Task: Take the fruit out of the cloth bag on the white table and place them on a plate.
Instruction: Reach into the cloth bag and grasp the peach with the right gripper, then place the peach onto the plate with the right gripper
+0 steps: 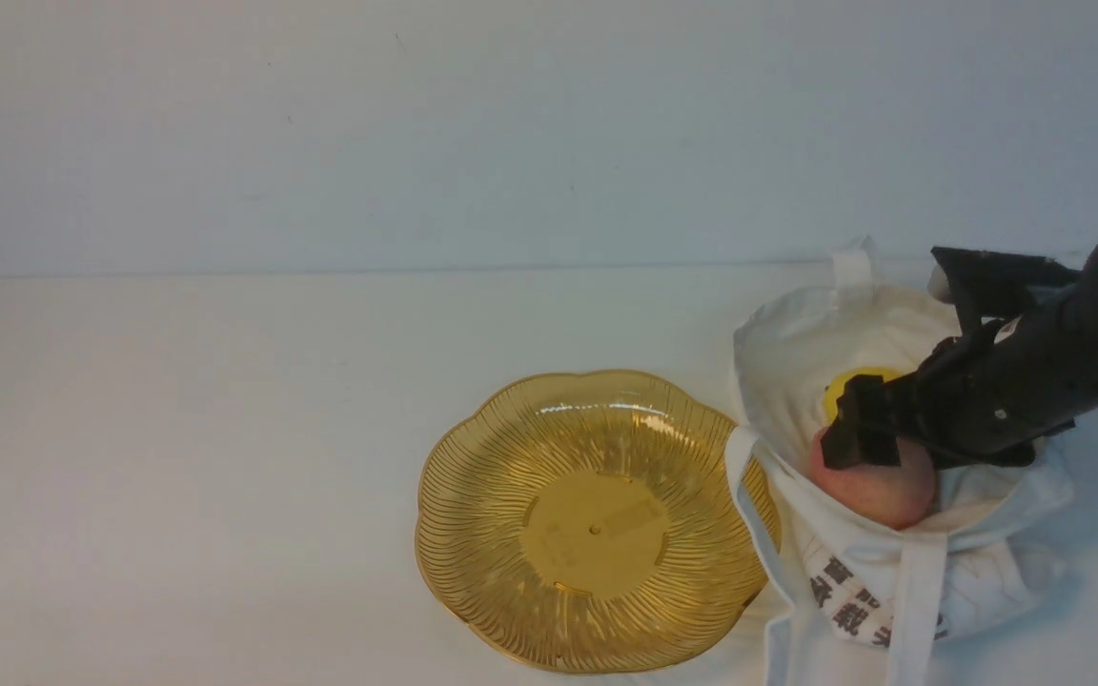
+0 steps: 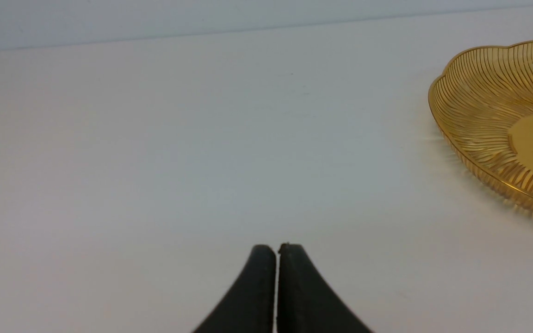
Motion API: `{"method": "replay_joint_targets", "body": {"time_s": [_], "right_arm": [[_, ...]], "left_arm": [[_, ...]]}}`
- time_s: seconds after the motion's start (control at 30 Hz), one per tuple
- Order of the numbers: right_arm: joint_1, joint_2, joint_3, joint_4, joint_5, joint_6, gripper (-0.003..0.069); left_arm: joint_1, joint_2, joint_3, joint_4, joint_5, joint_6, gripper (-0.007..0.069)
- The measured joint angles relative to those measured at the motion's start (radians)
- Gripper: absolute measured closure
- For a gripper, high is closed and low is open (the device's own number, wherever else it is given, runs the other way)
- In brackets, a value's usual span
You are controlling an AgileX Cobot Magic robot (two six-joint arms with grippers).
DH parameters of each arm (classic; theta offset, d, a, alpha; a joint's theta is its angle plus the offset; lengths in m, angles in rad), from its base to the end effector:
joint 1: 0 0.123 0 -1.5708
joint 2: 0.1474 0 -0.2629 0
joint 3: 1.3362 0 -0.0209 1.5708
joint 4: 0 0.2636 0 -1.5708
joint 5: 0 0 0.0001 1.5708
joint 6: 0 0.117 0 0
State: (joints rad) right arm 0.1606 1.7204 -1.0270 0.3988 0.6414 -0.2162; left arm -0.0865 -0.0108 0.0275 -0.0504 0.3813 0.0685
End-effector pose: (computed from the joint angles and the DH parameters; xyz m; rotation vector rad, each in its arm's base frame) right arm 0.3369 0.0821 0.1349 -0.1314 2.7862 0.3941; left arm 0.1118 -0.0119 0.1624 0.1146 1.8781 -0.0621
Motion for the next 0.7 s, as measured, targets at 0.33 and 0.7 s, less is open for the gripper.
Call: {"method": "replay_joint_targets", "body": {"time_s": [0.33, 0.7], "right_arm": [[0.000, -0.091, 0.000, -0.019, 0.003, 0.000, 0.0064], [0.022, -0.313, -0.142, 0.017, 0.082, -0.006, 0.0064]], "left_arm": [[0.000, 0.000, 0.000, 0.000, 0.000, 0.000, 0.0633], [0.000, 0.000, 0.000, 0.000, 0.000, 0.000, 0.0633]]}}
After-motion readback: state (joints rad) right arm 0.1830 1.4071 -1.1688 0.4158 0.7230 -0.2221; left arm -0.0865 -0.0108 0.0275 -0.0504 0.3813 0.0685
